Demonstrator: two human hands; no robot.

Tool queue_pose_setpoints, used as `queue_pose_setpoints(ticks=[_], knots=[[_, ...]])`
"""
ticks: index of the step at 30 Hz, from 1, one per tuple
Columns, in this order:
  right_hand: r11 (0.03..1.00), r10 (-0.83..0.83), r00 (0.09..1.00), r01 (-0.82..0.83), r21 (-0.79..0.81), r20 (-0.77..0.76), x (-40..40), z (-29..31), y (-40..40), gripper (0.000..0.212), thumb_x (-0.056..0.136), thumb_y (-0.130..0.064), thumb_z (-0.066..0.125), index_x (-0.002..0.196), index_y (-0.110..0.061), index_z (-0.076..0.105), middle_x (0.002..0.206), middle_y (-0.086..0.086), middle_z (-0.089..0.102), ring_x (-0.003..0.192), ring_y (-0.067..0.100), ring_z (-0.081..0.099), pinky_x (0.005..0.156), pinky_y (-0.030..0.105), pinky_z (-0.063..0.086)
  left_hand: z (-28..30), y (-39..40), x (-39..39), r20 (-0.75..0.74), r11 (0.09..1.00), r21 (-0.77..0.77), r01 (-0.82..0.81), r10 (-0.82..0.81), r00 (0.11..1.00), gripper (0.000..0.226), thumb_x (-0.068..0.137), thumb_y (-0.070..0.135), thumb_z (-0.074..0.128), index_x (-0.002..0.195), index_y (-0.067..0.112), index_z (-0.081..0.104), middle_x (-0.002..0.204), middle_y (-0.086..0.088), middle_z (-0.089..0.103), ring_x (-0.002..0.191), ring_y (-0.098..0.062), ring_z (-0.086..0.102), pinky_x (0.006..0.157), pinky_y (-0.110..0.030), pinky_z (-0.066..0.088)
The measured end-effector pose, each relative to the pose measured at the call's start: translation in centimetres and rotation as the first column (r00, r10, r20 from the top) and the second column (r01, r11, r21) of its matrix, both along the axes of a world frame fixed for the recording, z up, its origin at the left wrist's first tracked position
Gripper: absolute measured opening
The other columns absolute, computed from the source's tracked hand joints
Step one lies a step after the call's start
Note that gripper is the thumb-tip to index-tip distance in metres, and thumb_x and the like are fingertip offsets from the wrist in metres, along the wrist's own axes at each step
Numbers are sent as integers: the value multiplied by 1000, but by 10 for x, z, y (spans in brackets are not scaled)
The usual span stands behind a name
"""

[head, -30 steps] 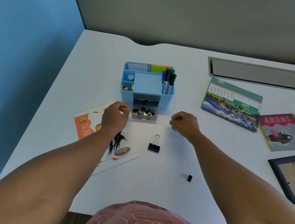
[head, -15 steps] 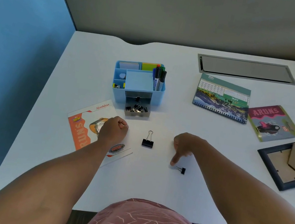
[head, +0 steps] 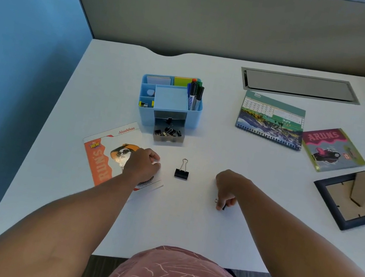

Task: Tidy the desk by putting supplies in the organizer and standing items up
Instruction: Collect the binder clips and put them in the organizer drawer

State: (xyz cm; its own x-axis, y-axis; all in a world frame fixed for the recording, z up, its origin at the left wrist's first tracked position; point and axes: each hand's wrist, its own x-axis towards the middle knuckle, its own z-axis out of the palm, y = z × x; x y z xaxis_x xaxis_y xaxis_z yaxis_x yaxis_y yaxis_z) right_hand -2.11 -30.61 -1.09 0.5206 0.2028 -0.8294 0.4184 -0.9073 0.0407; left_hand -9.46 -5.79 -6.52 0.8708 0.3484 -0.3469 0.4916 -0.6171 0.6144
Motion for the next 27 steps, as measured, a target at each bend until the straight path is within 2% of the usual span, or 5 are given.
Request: queue_pose_setpoints(ticks=[11,14,17,22,27], knots=[[988,-65,996,56,144,60,4,-14,9,29,76,-18,66,51,-16,51,38,-8,47,39,9,44,47,18,34,0,8,2,-1,999,-30,-35,35,999,18,87,23,68,103,25,62,103,1,61,97,-14,61,74,-26,42],[974,-136,988,119,193,76,8,-13,16,18,80,-16,63,64,-14,55,56,-1,55,48,13,47,50,18,33,1,11,5,10,998,-24,-54,54,998,20,88,25,67,107,25,60,104,1,61,96,-15,59,75,-27,41],[937,-233,967,193,292,108,17,-15,22,10,81,-21,65,79,-11,65,82,5,66,83,23,62,70,25,48,1,15,9,30,997,-15,-78,78,997,22,88,25,67,109,24,59,105,0,61,99,-18,60,79,-29,44],[669,-592,805,468,577,34,33,-13,33,3,86,-12,63,88,-14,64,100,11,69,89,23,62,90,38,55,1,17,17,67,987,-38,-156,158,985,53,86,26,73,132,18,48,118,-3,58,107,-18,57,86,-32,45],[297,-766,613,605,739,-193,44,-9,53,7,84,-5,67,89,-3,70,82,9,69,77,21,65,87,41,59,-4,22,28,107,982,10,-190,187,976,80,81,32,80,145,16,35,139,-8,49,131,-26,45,106,-41,40]])
